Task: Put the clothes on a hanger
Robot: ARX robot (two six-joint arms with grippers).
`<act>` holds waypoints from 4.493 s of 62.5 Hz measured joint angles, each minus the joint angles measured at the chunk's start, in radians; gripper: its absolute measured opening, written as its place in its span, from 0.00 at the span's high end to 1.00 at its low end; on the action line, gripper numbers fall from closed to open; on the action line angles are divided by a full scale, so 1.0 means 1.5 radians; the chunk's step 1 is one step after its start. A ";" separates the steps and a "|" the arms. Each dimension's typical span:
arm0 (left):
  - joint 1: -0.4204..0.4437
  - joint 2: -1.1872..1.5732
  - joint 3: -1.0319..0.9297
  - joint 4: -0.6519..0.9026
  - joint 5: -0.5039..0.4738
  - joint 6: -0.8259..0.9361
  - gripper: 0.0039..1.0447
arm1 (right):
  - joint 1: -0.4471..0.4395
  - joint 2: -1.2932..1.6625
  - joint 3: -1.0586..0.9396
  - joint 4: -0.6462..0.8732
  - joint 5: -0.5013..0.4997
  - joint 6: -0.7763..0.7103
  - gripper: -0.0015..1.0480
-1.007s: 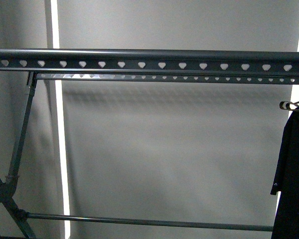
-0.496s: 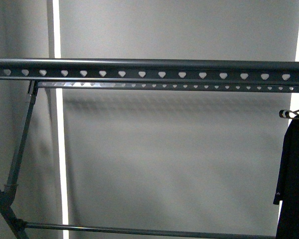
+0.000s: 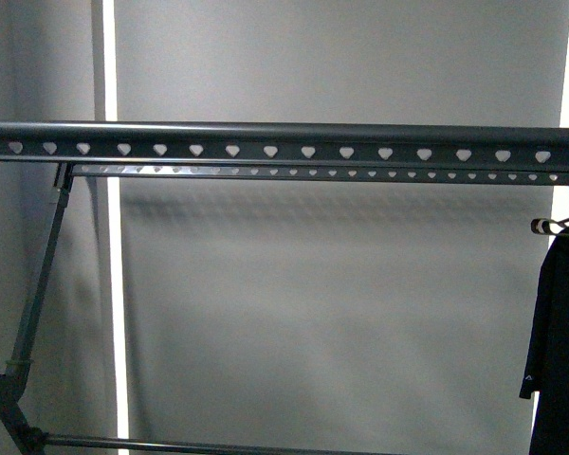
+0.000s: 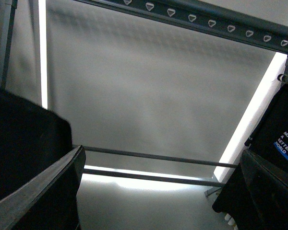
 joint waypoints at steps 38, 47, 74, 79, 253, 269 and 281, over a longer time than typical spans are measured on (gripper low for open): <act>0.220 0.472 0.269 -0.017 -0.084 -0.346 0.06 | 0.000 0.000 0.000 0.000 0.000 0.000 0.07; 0.217 0.591 0.359 -0.043 -0.138 -0.430 0.06 | 0.000 0.000 0.000 0.000 0.000 0.000 0.07; 0.208 0.823 0.618 -0.089 -0.255 -0.487 0.26 | 0.000 0.000 0.000 0.000 0.000 0.000 0.07; 0.213 0.829 0.621 -0.107 -0.254 -0.493 0.38 | 0.000 0.000 0.000 0.000 0.000 0.000 0.07; 0.087 0.733 0.600 0.123 0.657 1.138 0.96 | -0.140 0.149 0.072 -0.034 -0.324 -0.070 0.07; 0.089 0.733 0.599 0.123 0.656 1.138 0.96 | -0.252 0.426 0.273 0.115 -0.580 -0.271 0.07; 0.089 0.733 0.599 0.123 0.655 1.138 0.96 | -0.225 0.607 0.453 0.102 -0.632 -0.554 0.07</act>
